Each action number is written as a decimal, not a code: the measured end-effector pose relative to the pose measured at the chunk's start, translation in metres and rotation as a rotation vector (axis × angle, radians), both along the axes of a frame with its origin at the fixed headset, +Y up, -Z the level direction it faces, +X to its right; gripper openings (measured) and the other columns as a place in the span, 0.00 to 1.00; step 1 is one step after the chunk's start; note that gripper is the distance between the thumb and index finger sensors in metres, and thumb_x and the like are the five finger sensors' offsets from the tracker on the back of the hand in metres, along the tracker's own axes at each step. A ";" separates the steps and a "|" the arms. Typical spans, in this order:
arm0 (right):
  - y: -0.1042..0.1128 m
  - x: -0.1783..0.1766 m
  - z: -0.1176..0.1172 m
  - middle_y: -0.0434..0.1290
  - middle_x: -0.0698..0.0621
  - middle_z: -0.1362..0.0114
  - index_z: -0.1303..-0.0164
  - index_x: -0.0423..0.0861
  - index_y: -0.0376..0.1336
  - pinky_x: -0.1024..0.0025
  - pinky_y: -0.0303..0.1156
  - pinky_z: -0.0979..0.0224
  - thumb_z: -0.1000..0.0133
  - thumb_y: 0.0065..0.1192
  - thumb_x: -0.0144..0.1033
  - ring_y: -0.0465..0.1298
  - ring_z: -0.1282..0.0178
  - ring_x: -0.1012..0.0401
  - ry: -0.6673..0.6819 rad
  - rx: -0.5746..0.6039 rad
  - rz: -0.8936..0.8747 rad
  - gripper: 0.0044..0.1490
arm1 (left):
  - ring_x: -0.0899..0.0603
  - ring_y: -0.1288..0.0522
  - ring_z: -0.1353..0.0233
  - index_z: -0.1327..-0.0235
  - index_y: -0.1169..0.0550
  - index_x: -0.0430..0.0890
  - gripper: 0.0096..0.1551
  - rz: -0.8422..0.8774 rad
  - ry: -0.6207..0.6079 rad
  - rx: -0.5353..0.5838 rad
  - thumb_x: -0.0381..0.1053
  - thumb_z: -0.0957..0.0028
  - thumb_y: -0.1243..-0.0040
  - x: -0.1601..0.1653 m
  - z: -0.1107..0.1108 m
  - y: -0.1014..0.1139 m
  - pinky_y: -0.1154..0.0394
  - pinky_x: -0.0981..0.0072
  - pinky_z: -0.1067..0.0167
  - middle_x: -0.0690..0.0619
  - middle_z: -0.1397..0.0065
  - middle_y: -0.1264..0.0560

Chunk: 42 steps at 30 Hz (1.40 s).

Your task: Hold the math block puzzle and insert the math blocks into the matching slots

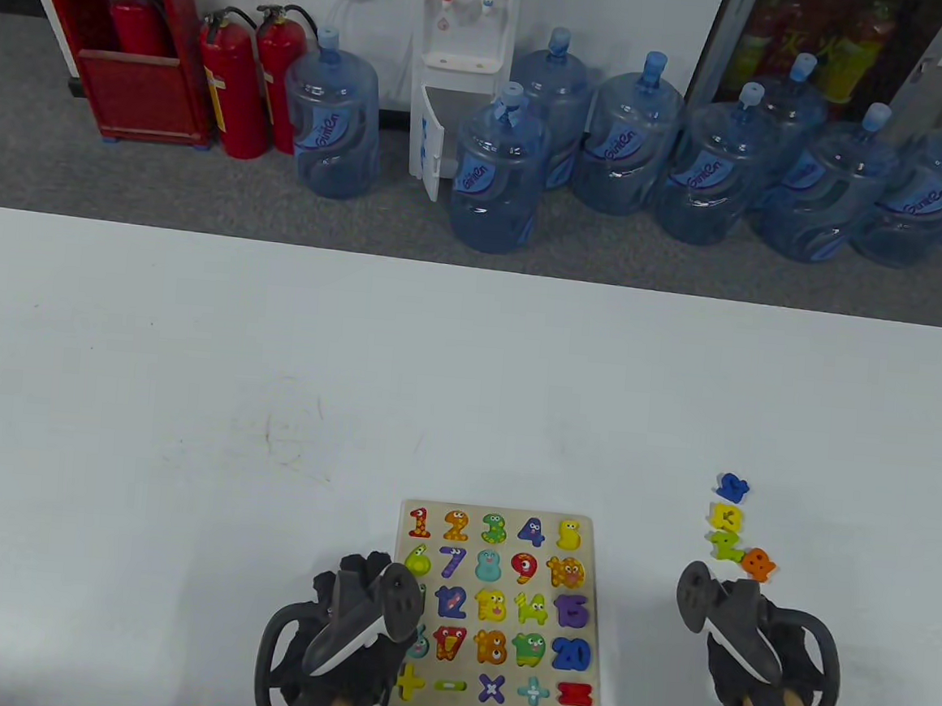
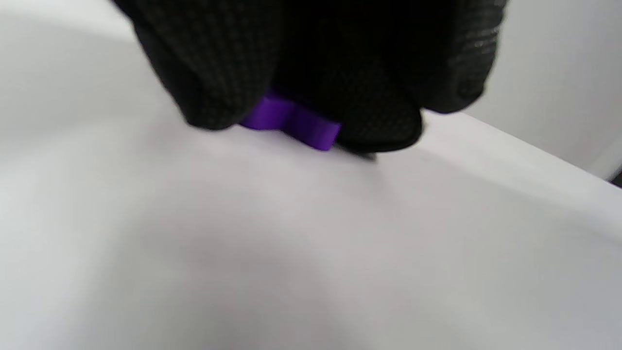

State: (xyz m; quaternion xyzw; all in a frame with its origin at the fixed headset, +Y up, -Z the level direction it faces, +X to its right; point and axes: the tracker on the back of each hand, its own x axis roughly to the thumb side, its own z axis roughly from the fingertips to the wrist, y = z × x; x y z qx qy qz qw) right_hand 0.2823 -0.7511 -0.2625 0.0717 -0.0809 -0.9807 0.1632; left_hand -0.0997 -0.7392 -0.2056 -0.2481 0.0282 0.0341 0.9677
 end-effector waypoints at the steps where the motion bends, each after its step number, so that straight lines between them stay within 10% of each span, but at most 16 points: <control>1: 0.000 -0.005 0.001 0.71 0.48 0.37 0.36 0.49 0.63 0.61 0.76 0.42 0.65 0.70 0.34 0.80 0.46 0.54 0.025 -0.002 -0.010 0.42 | 0.29 0.50 0.17 0.22 0.57 0.49 0.50 -0.001 0.001 -0.003 0.65 0.52 0.56 0.000 0.000 0.000 0.39 0.34 0.25 0.44 0.17 0.57; 13: 0.003 -0.047 0.012 0.73 0.53 0.37 0.38 0.54 0.65 0.60 0.76 0.38 0.67 0.72 0.34 0.81 0.45 0.57 0.285 0.050 -0.072 0.41 | 0.29 0.50 0.17 0.22 0.57 0.49 0.49 0.002 0.000 -0.009 0.64 0.51 0.56 0.000 0.000 0.000 0.39 0.34 0.25 0.44 0.17 0.57; 24: 0.011 -0.033 0.011 0.73 0.52 0.35 0.36 0.53 0.64 0.60 0.77 0.40 0.73 0.71 0.50 0.83 0.47 0.59 0.156 0.054 0.015 0.49 | 0.29 0.50 0.17 0.22 0.57 0.49 0.50 0.006 -0.006 -0.003 0.64 0.52 0.56 0.001 0.000 0.000 0.39 0.34 0.25 0.44 0.17 0.57; 42: 0.008 -0.051 0.017 0.75 0.54 0.39 0.42 0.55 0.68 0.62 0.76 0.37 0.69 0.74 0.36 0.82 0.50 0.61 0.355 0.062 -0.104 0.39 | 0.29 0.50 0.17 0.22 0.57 0.49 0.50 0.006 -0.007 -0.009 0.64 0.52 0.56 0.001 0.000 -0.001 0.39 0.34 0.25 0.44 0.17 0.57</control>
